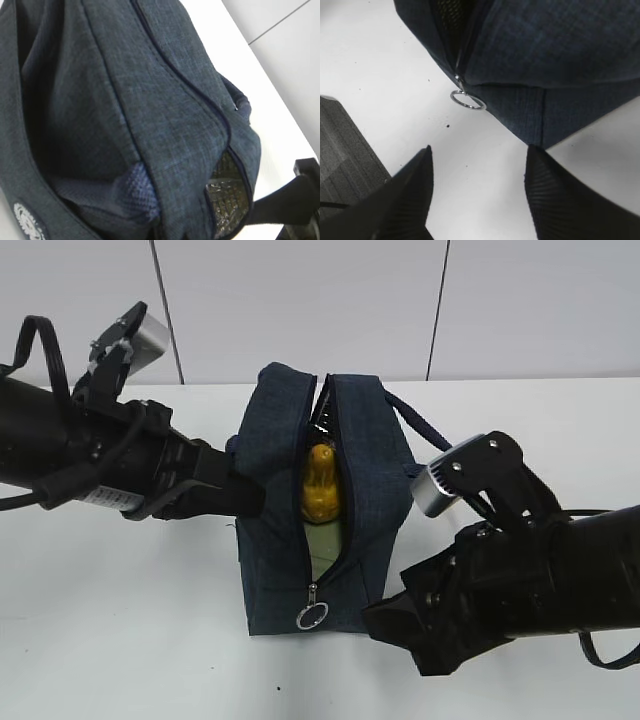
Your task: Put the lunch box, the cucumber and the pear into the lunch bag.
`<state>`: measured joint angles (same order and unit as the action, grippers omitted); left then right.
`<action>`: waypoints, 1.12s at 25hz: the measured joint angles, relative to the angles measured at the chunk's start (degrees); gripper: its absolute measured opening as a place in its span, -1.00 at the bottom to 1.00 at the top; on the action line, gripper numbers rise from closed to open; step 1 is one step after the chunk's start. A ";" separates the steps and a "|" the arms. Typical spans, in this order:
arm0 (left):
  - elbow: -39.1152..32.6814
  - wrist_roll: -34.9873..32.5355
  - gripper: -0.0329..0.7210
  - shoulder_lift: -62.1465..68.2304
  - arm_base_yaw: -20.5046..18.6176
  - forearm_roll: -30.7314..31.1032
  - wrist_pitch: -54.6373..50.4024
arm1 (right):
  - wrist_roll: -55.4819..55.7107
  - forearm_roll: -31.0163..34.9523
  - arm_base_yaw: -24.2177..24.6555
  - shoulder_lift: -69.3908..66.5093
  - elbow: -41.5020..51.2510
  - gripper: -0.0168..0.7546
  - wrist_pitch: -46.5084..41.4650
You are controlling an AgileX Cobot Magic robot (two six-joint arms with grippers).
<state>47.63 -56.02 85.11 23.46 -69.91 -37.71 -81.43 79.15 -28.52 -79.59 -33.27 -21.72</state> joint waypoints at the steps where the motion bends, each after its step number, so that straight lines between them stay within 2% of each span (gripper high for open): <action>1: 0.00 0.00 -0.95 0.00 0.00 -0.16 0.22 | -2.68 2.23 0.00 -0.54 0.00 0.22 -0.24; 7: 0.00 0.00 -0.95 0.00 0.00 -2.00 1.69 | -20.64 18.60 -0.49 -3.67 1.26 0.13 -5.00; 9: 0.00 0.00 -0.95 0.00 0.00 -2.49 2.23 | -26.11 21.74 -1.71 -4.07 2.61 0.12 -5.13; 13: 0.00 0.00 -0.95 0.00 0.00 -2.90 2.66 | -29.81 23.14 -3.99 -4.15 4.67 0.10 -5.13; 19: 0.00 0.00 -0.95 0.00 0.00 -2.94 2.68 | -30.59 23.69 -4.57 -4.31 4.89 -0.09 -0.38; 28: 0.00 0.00 -0.95 0.00 0.00 -2.97 2.73 | -30.19 23.96 -4.57 -5.78 4.39 -0.12 1.57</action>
<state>47.63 -56.02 85.11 23.46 -72.88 -34.98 -111.62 103.11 -33.09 -85.37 -28.88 -20.15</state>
